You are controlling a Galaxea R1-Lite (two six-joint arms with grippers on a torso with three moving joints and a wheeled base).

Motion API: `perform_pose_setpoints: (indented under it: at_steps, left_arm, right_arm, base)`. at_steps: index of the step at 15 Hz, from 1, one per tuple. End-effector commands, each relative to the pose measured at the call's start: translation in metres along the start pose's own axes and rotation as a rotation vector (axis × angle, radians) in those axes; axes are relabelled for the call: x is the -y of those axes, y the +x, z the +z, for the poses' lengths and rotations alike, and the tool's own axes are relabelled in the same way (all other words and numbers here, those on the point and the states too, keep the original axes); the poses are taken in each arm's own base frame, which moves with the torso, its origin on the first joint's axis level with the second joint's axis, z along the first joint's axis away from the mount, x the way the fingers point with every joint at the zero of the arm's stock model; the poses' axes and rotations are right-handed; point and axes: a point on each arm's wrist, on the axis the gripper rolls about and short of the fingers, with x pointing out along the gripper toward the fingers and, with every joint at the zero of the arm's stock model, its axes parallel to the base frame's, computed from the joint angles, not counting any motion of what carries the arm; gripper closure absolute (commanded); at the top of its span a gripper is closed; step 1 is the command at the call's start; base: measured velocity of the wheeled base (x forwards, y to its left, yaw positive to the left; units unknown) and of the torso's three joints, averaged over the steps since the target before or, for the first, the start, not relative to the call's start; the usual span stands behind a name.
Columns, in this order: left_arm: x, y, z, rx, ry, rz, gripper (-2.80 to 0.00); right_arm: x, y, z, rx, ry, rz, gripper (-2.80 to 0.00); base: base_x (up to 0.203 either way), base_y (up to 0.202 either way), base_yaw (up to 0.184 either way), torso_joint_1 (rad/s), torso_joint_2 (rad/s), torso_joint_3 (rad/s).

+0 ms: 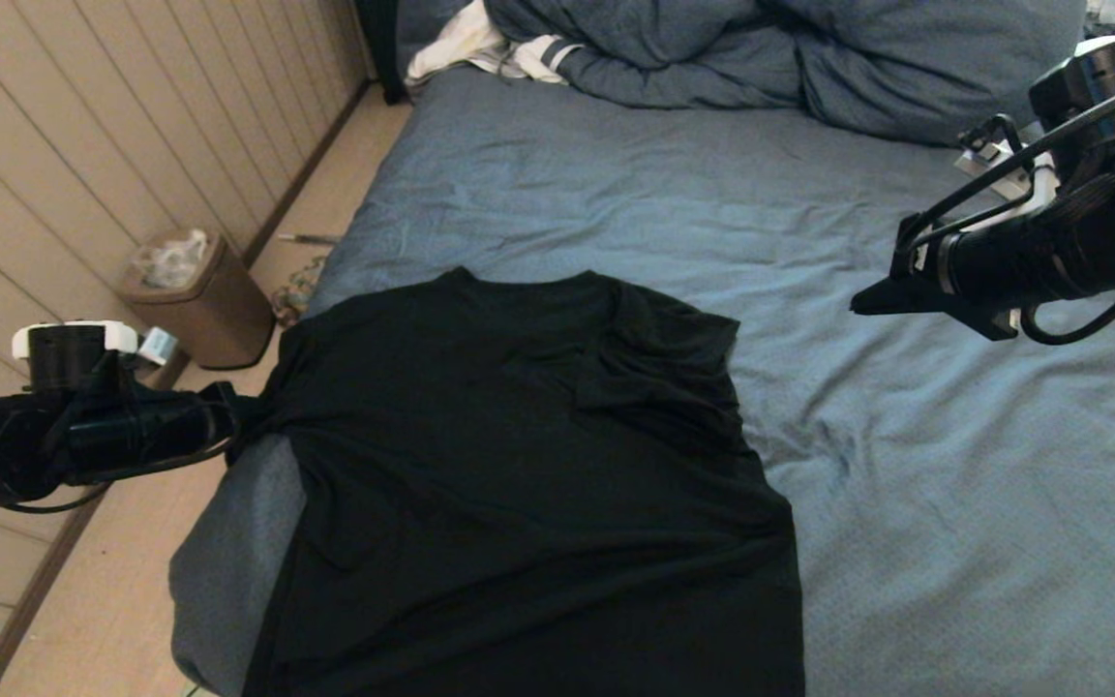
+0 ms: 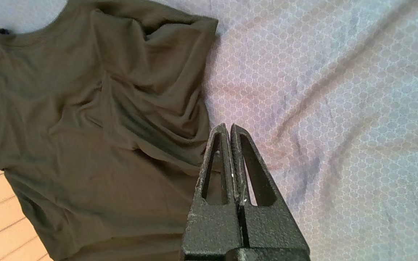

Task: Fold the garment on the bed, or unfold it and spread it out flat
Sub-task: Fold the black T-shirt

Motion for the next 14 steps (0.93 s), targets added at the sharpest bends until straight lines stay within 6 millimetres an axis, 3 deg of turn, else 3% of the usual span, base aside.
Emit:
perform_pose_setpoints:
  at_steps: [1, 6, 9, 14]
  left_arm:
    - [0.005, -0.008, 0.001, 0.015, 0.005, -0.01, 0.0]
    - [0.018, -0.015, 0.026, 0.1, 0.049, -0.035, 0.0]
    - [0.032, -0.03, 0.038, 0.153, 0.079, -0.055, 0.0]
    - [0.078, -0.045, 0.043, 0.17, 0.145, -0.119, 0.0]
  right_arm:
    - [0.001, 0.001, -0.001, -0.008, 0.005, -0.002, 0.0]
    - [-0.001, -0.004, -0.001, 0.004, -0.006, 0.006, 0.0]
    - [0.0, -0.005, -0.001, 0.006, -0.007, 0.002, 0.0]
    - [0.003, -0.004, -0.005, -0.009, -0.006, 0.002, 0.0]
  base:
    - [0.0, 0.0, 0.0, 0.0, 0.0, 0.0]
    - [0.0, 0.0, 0.0, 0.0, 0.0, 0.0]
    - [0.0, 0.0, 0.0, 0.0, 0.0, 0.0]
    - [0.0, 0.0, 0.0, 0.0, 0.0, 0.0]
